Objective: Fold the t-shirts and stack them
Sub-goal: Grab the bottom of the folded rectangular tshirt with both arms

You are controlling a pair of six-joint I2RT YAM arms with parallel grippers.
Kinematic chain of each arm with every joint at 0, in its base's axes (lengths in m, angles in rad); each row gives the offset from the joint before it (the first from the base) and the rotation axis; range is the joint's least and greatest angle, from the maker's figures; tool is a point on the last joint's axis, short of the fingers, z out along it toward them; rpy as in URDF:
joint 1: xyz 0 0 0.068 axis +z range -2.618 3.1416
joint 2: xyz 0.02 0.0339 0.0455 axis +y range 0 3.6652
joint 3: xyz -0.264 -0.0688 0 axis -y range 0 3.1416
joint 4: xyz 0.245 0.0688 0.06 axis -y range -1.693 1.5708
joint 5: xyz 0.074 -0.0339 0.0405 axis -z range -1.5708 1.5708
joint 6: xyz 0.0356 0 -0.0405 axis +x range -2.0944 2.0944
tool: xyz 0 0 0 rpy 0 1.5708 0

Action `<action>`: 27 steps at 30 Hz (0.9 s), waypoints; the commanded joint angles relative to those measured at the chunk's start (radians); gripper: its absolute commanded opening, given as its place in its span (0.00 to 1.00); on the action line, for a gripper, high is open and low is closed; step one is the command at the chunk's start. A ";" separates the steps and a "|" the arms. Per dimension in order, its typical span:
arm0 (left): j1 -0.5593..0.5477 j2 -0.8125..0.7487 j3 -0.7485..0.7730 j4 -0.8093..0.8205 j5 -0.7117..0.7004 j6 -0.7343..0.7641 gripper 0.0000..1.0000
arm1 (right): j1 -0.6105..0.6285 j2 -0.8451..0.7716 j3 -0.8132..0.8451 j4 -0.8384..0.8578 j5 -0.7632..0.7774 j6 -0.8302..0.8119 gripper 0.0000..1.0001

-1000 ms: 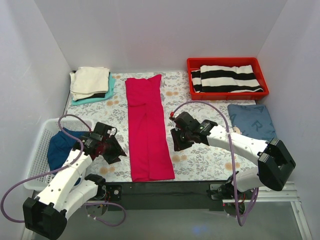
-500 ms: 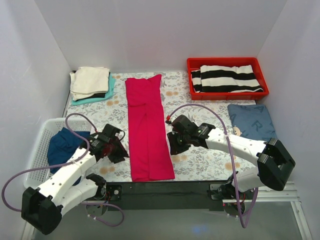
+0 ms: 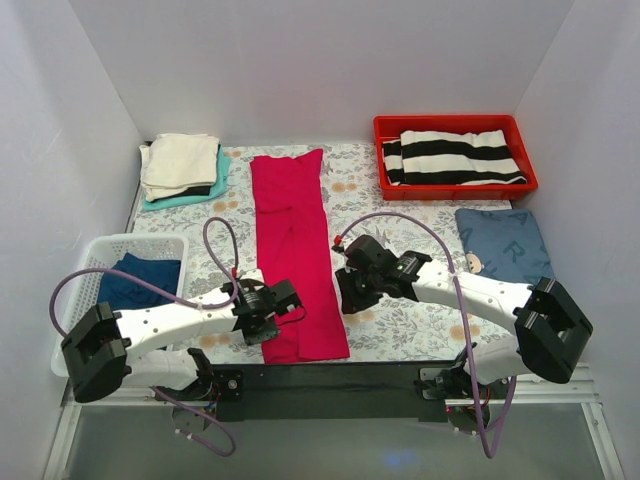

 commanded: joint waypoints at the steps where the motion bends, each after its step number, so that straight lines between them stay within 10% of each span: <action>1: -0.013 -0.092 -0.049 -0.111 -0.066 -0.308 0.24 | 0.010 -0.033 -0.024 0.040 -0.019 0.012 0.36; 27: -0.047 -0.435 -0.315 0.237 0.035 -0.337 0.36 | 0.042 -0.113 -0.208 0.226 -0.147 0.058 0.47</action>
